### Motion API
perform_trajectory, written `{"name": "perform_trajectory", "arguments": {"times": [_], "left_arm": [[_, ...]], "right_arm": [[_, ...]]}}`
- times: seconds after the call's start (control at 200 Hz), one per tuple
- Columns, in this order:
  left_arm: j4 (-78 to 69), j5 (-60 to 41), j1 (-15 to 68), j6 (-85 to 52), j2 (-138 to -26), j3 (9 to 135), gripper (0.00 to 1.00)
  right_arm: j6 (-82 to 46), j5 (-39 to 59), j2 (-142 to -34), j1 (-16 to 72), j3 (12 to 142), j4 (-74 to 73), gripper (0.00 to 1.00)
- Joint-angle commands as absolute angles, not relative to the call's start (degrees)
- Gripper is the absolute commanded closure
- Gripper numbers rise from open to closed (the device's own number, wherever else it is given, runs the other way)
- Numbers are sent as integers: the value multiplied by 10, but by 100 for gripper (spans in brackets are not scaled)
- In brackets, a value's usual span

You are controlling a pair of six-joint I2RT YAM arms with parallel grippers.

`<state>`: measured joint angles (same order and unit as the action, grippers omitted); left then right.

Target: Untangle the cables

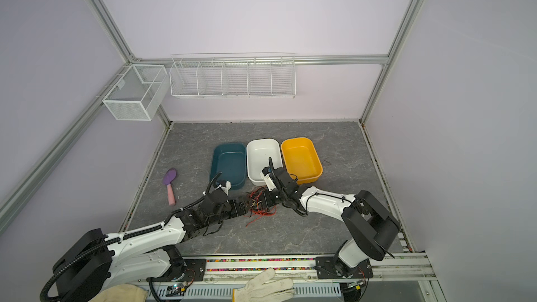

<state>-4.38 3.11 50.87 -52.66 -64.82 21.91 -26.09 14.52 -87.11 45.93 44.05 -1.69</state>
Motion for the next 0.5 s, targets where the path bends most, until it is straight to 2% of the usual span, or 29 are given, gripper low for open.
{"name": "perform_trajectory", "arguments": {"times": [0.0,0.495], "left_arm": [[-94,28,513,-541,-645,201,7],[-166,7,514,-542,-610,164,38]], "right_arm": [[-247,183,-831,467,423,-61,93],[-213,199,-750,495,397,-80,93]]}}
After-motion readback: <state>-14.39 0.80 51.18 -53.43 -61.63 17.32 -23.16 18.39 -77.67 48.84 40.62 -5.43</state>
